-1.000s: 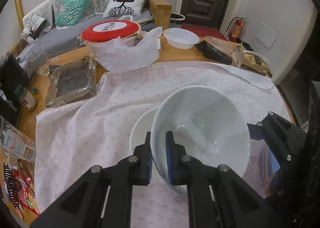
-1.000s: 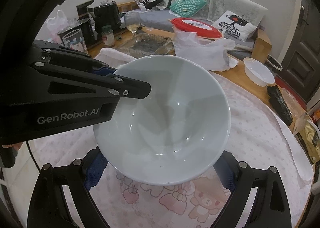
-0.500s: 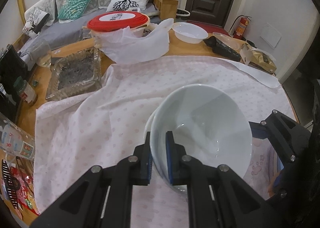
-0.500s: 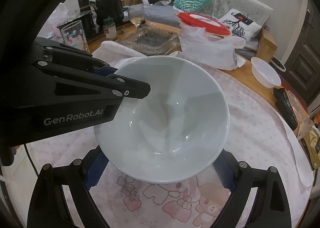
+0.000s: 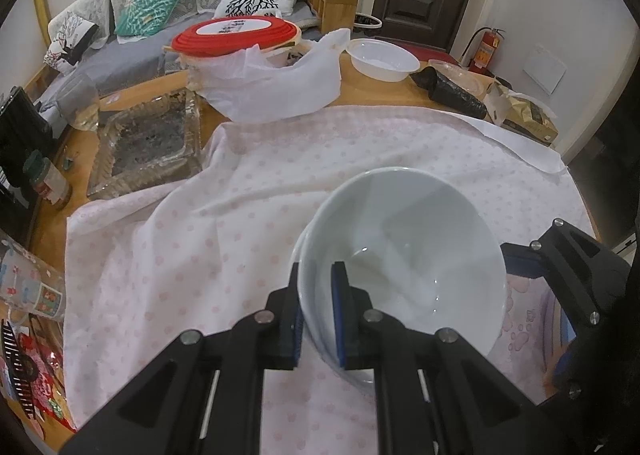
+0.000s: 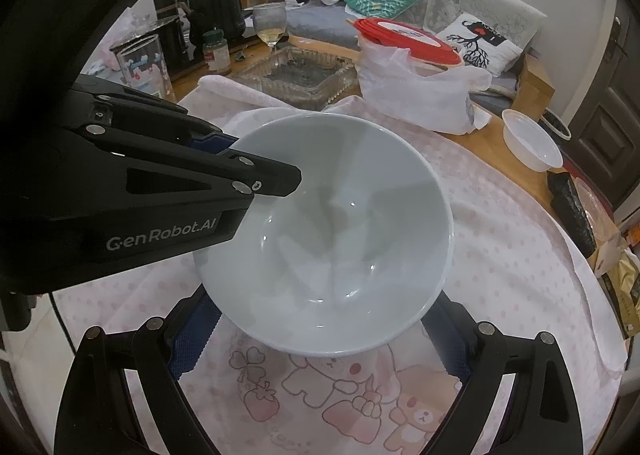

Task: Organize plates and bowls
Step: 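Carry the white bowl with both grippers toward the blue plate stack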

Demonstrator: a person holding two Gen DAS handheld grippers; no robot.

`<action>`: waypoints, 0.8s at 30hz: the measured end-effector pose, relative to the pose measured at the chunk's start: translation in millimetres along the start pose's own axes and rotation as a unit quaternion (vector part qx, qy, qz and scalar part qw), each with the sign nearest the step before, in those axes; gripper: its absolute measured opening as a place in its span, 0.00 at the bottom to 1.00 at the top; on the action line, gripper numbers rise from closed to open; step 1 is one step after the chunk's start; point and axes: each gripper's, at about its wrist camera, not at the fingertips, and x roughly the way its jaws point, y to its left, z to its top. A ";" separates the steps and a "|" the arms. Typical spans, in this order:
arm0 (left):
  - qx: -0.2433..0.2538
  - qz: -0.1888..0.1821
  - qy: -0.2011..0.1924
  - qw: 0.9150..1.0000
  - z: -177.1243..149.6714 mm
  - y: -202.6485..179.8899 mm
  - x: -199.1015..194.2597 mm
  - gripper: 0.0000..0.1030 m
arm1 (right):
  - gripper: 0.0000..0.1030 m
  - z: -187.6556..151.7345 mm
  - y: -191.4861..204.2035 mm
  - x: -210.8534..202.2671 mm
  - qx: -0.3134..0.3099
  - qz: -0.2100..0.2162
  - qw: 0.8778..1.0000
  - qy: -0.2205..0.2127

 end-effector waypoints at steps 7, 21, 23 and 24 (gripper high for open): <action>0.003 0.005 0.001 1.000 1.9 -3.2 2.3 0.09 | 0.88 -2.1 -2.2 0.3 0.010 0.004 1.000 0.004; 0.013 0.018 0.003 1.000 3.0 -9.5 1.9 0.09 | 0.88 -4.9 -1.2 1.9 0.015 0.003 1.000 0.016; 0.015 0.017 0.003 1.000 2.4 -9.5 1.3 0.11 | 0.88 -5.4 -0.8 1.6 0.015 0.004 1.000 0.017; 0.014 0.017 0.002 1.000 2.2 -9.0 0.9 0.11 | 0.88 -5.9 -0.3 1.5 0.014 0.003 1.000 0.017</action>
